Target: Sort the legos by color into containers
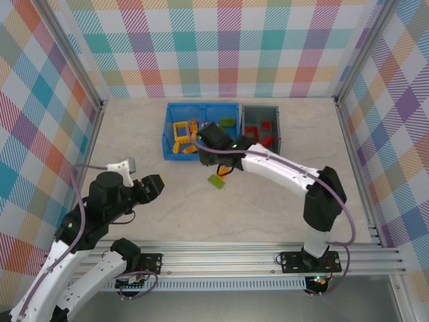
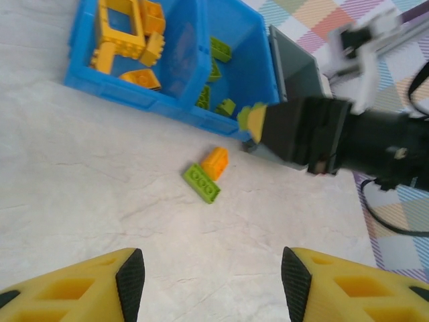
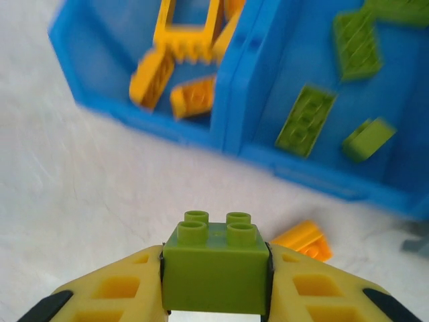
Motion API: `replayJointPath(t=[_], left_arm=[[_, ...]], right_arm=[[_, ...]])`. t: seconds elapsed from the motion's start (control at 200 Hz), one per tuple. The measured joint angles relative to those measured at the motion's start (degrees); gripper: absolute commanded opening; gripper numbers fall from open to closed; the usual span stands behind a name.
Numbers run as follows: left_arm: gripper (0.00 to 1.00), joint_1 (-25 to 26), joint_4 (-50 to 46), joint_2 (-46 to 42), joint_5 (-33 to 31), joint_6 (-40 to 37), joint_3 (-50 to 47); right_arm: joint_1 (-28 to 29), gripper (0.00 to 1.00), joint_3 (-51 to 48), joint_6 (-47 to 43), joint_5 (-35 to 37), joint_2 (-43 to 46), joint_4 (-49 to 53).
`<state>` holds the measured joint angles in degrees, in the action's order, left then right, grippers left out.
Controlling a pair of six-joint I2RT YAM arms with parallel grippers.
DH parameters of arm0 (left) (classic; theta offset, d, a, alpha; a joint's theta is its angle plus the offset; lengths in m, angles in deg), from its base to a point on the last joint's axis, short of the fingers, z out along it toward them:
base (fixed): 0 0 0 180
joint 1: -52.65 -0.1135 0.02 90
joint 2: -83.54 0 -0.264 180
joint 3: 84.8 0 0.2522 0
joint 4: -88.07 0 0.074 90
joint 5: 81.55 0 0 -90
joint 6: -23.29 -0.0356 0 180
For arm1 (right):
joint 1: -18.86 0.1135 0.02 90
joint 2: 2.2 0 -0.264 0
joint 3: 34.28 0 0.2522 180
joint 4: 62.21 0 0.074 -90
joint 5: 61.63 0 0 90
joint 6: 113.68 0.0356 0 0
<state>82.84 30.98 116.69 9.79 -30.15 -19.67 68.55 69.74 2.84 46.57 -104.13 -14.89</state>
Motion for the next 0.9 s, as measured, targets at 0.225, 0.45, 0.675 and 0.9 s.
replayJointPath(t=[0.225,0.45,0.675,0.9], left_arm=[[0.57,9.9,7.3,12.6,-2.3,0.0,2.2],[0.56,24.3,12.3,23.1,-13.1,-0.7,5.0],[0.55,29.9,13.9,29.8,-20.7,-2.2,7.7],[0.56,31.3,15.0,33.4,-22.8,-3.1,8.5]], right_arm=[[-9.7,0.33,10.4,1.3,-4.7,-10.1,1.2],[-13.5,0.34,25.0,2.6,-9.0,-25.8,5.6],[-15.3,0.48,38.6,2.8,-12.3,-36.0,11.7],[-15.8,0.63,40.6,2.6,-13.2,-37.6,14.6]])
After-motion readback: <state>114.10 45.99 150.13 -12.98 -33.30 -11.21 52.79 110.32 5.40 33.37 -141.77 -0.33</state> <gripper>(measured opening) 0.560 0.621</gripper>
